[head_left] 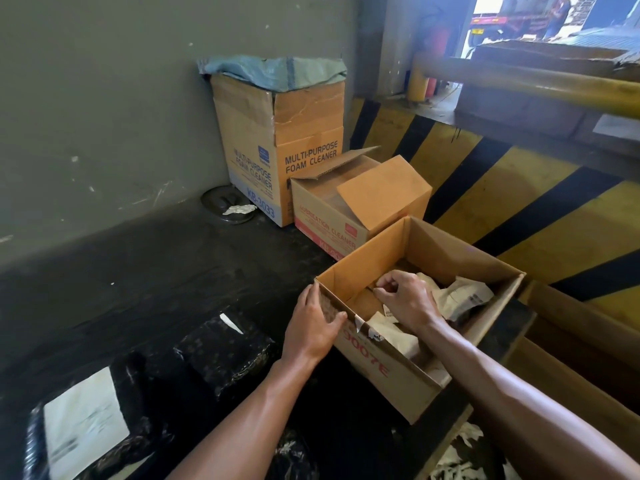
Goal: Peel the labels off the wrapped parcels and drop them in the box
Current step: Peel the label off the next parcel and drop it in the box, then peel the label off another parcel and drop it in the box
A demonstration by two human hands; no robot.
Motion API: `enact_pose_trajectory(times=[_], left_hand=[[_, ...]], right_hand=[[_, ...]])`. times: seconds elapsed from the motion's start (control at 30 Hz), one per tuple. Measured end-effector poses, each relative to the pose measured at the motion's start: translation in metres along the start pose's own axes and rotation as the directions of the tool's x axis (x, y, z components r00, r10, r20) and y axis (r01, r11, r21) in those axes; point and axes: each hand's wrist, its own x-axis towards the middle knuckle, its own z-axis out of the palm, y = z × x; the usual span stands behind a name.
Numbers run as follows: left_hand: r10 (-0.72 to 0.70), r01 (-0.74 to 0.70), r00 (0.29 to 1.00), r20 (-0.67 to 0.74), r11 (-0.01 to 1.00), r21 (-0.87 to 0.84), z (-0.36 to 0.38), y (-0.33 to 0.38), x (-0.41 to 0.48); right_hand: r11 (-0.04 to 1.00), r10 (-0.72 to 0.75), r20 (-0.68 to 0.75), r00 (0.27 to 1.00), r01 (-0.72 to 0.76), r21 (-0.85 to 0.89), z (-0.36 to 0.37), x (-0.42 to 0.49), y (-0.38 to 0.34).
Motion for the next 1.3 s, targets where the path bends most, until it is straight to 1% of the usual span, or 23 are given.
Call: enact_pose_trajectory(times=[0.13,0.23,0.3,0.4,0.5,0.67,0.77,0.83,0.97,1.1,1.13,1.2,1.3], left_hand=[[-0.110,0.109,0.990,-0.090,0.994,-0.007,-0.022,-0.033,-0.006],[-0.210,0.210,0.970,-0.126,0.978,-0.009,-0.039,-0.066,-0.014],[-0.309,0.309,0.942,-0.131,0.951,-0.023,-0.048,-0.089,-0.020],[-0.443,0.439,0.886,-0.138,0.896,-0.063,-0.057,-0.122,-0.029],[-0.531,0.523,0.834,-0.152,0.847,-0.093,-0.060,-0.148,-0.036],[-0.559,0.546,0.811,-0.172,0.829,-0.116,-0.059,-0.181,-0.030],[-0.578,0.576,0.793,-0.189,0.814,-0.073,-0.057,-0.196,-0.020],[-0.563,0.571,0.802,-0.199,0.821,-0.024,-0.056,-0.206,-0.013],[-0.534,0.548,0.825,-0.186,0.836,0.033,-0.055,-0.223,-0.005],[-0.527,0.542,0.831,-0.178,0.839,0.044,-0.051,-0.231,-0.001],[-0.533,0.547,0.828,-0.176,0.837,0.038,-0.050,-0.231,0.000],[-0.544,0.556,0.822,-0.171,0.831,0.029,-0.050,-0.231,0.001],[-0.549,0.561,0.819,-0.163,0.827,0.032,-0.050,-0.230,0.001]], right_hand=[[0.993,-0.105,0.028,0.994,0.104,0.049,0.019,0.010,-0.023],[0.980,-0.190,0.071,0.979,0.185,0.069,0.046,0.019,-0.044],[0.974,-0.223,0.131,0.966,0.217,0.060,0.066,0.023,-0.060],[0.972,-0.233,0.241,0.942,0.224,0.065,0.100,0.031,-0.082],[0.977,-0.212,0.338,0.917,0.207,0.053,0.143,0.039,-0.097],[0.983,-0.162,0.462,0.872,0.186,-0.007,0.218,0.044,-0.106],[0.983,-0.142,0.528,0.837,0.183,-0.027,0.256,0.048,-0.104],[0.973,-0.156,0.561,0.813,0.225,-0.055,0.278,0.053,-0.104],[0.934,-0.232,0.596,0.769,0.348,-0.085,0.310,0.070,-0.112],[0.873,-0.279,0.716,0.640,0.479,-0.088,0.324,0.093,-0.120],[0.862,-0.283,0.735,0.617,0.500,-0.087,0.324,0.097,-0.121],[0.846,-0.304,0.747,0.591,0.528,-0.073,0.322,0.102,-0.122],[0.839,-0.316,0.748,0.584,0.540,-0.067,0.320,0.104,-0.124]])
